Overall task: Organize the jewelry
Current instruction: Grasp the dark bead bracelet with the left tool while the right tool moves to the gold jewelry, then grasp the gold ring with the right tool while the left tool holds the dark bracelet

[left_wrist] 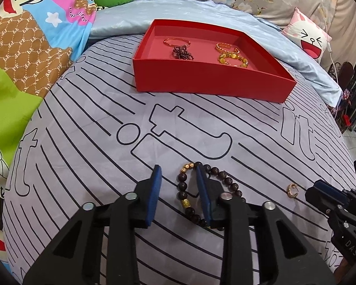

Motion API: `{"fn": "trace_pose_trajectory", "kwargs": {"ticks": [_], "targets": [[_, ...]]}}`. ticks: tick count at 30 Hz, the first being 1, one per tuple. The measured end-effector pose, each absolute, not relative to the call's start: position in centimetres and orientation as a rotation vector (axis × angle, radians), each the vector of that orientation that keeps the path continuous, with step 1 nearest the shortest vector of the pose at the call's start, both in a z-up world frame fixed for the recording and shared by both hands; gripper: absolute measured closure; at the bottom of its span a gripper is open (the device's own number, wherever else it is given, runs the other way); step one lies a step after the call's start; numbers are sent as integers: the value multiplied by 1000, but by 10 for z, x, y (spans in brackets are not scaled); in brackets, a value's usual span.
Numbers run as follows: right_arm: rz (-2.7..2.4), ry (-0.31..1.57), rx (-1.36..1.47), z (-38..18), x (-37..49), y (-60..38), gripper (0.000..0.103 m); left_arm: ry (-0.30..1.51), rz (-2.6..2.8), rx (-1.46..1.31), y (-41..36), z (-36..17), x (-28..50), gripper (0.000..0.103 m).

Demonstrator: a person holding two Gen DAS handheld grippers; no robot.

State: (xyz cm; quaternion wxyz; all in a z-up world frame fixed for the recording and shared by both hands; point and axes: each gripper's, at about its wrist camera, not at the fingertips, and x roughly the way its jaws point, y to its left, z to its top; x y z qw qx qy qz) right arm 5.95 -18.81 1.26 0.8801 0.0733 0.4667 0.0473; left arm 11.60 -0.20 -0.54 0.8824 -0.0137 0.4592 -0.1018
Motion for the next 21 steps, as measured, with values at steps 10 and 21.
{"fn": "trace_pose_trajectory", "kwargs": {"ticks": [10,21], "targets": [[100,964,150,17,59,-188,80,962,-263,-38,-8,-1,110,95],[119,949,142,24,58,-182,80,897,-365,-119,-3,40,81,95]]}}
